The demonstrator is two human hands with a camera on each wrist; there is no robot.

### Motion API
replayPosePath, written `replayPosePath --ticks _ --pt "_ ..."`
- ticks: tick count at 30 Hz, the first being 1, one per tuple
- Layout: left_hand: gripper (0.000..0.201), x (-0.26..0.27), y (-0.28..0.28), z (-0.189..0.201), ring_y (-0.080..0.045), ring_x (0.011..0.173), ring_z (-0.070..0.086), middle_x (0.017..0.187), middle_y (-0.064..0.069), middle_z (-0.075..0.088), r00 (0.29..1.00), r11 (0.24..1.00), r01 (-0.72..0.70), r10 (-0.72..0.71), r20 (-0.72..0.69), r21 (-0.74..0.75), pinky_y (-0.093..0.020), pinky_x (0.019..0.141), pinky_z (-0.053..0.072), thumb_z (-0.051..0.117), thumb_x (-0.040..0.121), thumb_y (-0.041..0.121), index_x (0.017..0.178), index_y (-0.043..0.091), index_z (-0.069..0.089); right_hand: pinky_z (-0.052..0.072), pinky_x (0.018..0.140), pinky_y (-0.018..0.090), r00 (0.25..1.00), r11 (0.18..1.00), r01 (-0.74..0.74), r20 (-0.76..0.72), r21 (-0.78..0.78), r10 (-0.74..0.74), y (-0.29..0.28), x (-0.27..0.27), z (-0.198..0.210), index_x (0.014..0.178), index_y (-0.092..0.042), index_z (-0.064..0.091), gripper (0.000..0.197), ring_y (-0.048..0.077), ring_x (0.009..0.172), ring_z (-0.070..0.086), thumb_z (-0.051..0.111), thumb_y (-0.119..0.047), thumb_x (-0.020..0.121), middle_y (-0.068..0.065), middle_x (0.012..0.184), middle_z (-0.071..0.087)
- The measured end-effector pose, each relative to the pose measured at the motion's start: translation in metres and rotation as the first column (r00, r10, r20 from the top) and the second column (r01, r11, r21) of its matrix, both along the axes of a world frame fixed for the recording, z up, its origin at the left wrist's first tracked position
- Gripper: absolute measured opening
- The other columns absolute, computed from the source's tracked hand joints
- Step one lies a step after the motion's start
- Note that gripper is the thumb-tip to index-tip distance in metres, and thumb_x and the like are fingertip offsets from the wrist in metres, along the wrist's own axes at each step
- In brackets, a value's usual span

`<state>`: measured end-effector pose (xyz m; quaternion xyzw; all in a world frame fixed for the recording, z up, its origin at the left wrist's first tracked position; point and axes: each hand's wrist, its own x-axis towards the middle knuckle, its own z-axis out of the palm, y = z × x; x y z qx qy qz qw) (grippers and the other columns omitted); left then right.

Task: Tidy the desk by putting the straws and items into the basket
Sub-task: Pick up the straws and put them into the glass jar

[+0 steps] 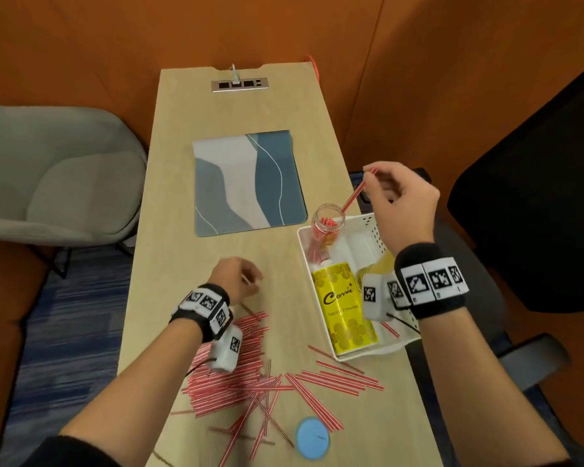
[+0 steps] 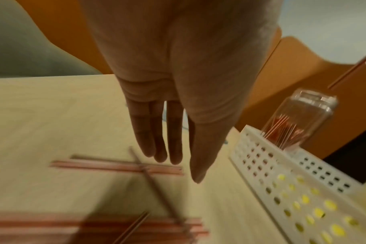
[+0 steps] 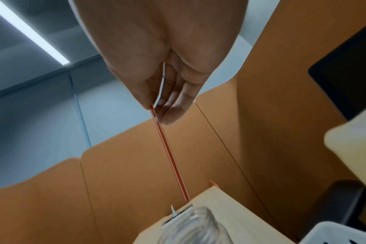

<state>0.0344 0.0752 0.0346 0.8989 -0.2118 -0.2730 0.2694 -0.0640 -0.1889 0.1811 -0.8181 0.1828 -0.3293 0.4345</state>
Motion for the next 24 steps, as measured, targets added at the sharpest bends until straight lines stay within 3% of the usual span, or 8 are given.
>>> replayPosePath --ticks 7,11,13,15,17,19,21,24 --pt "0.028 -0.034 0.055 -0.031 -0.011 0.082 0.062 0.093 0.006 0.067 0.993 0.955 0.121 -0.121 -0.015 0.271 -0.020 0.075 0.048 0.084 0.066 0.028 0.091 0.028 0.072 0.048 0.083 0.023 0.968 0.987 -0.040 -0.249 -0.153 0.000 0.012 0.016 -0.028 0.125 -0.022 0.059 0.036 0.009 0.093 0.056 0.067 -0.022 0.090 -0.004 0.106 0.060" --pt "0.030 -0.045 0.070 -0.040 -0.012 0.087 0.063 0.099 0.006 0.068 0.995 0.968 0.094 -0.101 0.018 0.232 -0.022 0.081 0.051 0.085 0.070 0.031 0.097 0.025 0.074 0.043 0.075 0.012 0.948 0.973 -0.178 -0.291 -0.147 0.129 0.064 -0.009 -0.044 0.112 -0.023 0.065 0.022 0.002 0.079 0.054 0.065 -0.019 0.091 -0.009 0.093 0.060" --pt "0.026 -0.049 0.074 -0.042 -0.011 0.086 0.063 0.098 0.006 0.070 0.997 0.978 0.065 -0.074 0.037 0.198 -0.023 0.084 0.052 0.085 0.072 0.030 0.096 0.023 0.076 0.048 0.069 0.020 0.850 0.929 -0.356 -0.448 -0.102 0.277 0.099 -0.025 -0.071 0.096 -0.022 0.070 0.010 0.003 0.067 0.053 0.066 -0.018 0.088 -0.009 0.078 0.063" --pt "0.017 -0.052 0.079 -0.045 -0.010 0.084 0.062 0.097 0.006 0.072 0.997 0.985 0.041 -0.051 0.056 0.168 -0.023 0.084 0.051 0.082 0.078 0.028 0.093 0.022 0.077 0.053 0.072 0.029 0.651 0.893 -0.447 -0.668 0.045 0.360 0.130 -0.045 -0.109 0.085 -0.022 0.071 0.002 0.008 0.065 0.058 0.071 -0.024 0.084 -0.007 0.072 0.066" --pt "0.011 -0.054 0.082 -0.045 -0.008 0.083 0.060 0.096 0.006 0.073 0.997 0.990 0.025 -0.035 0.070 0.140 -0.019 0.082 0.047 0.079 0.081 0.026 0.091 0.021 0.078 0.056 0.077 0.030 0.427 0.899 -0.398 -0.831 0.182 0.357 0.156 -0.064 -0.143 0.084 -0.023 0.067 0.017 0.010 0.072 0.062 0.078 -0.036 0.079 -0.005 0.079 0.066" --pt "0.009 -0.054 0.085 -0.044 -0.005 0.081 0.060 0.094 0.007 0.074 0.997 0.995 0.007 -0.014 0.073 0.095 -0.019 0.083 0.049 0.077 0.083 0.026 0.090 0.021 0.079 0.054 0.075 0.027 0.291 0.919 -0.343 -0.908 0.195 0.301 0.175 -0.081 -0.169 0.086 -0.023 0.065 0.030 0.012 0.078 0.064 0.082 -0.043 0.073 -0.004 0.087 0.065" --pt "0.009 -0.055 0.088 -0.041 -0.004 0.080 0.061 0.092 0.007 0.075 0.997 1.000 -0.013 0.011 0.076 0.027 -0.021 0.083 0.051 0.076 0.084 0.028 0.090 0.022 0.079 0.056 0.075 0.029 0.266 0.937 -0.301 -0.927 0.180 0.263 0.187 -0.090 -0.184 0.087 -0.023 0.064 0.033 0.014 0.079 0.065 0.084 -0.043 0.070 -0.004 0.086 0.064" --pt "0.012 -0.056 0.090 -0.031 -0.005 0.078 0.062 0.091 0.006 0.074 0.993 0.996 -0.019 0.029 0.113 -0.084 -0.021 0.079 0.051 0.075 0.085 0.029 0.093 0.021 0.080 0.059 0.070 0.033 0.329 0.966 -0.212 -0.920 0.147 0.212 0.195 -0.093 -0.193 0.082 -0.026 0.061 0.028 0.015 0.072 0.066 0.086 -0.033 0.070 -0.004 0.076 0.064"
